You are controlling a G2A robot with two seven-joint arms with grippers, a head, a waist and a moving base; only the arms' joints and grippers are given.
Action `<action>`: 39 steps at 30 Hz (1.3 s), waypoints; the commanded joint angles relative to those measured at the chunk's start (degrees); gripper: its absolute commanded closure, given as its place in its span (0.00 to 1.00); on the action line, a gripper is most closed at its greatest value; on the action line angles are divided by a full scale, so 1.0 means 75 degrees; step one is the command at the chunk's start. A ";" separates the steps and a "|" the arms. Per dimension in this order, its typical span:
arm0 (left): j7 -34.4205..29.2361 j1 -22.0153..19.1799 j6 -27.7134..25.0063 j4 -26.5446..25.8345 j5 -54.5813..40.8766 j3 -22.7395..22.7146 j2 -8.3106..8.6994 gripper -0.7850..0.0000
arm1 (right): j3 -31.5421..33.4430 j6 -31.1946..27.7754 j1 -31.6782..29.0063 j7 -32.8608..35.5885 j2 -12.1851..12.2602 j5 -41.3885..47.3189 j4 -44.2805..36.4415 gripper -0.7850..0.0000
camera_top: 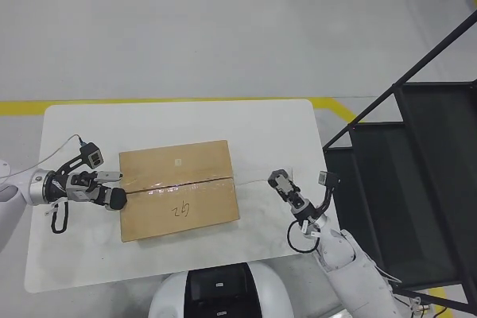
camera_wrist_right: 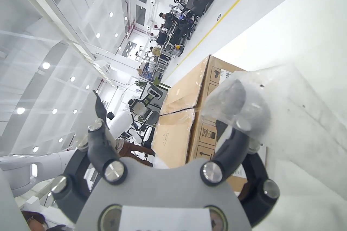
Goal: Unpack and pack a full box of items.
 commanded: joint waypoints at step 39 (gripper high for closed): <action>0.0369 0.0426 0.0143 -0.0355 0.0231 -0.0364 0.0006 0.00 | -0.1925 0.1153 0.1823 0.0552 -0.0316 -0.2094 -0.0323 1.00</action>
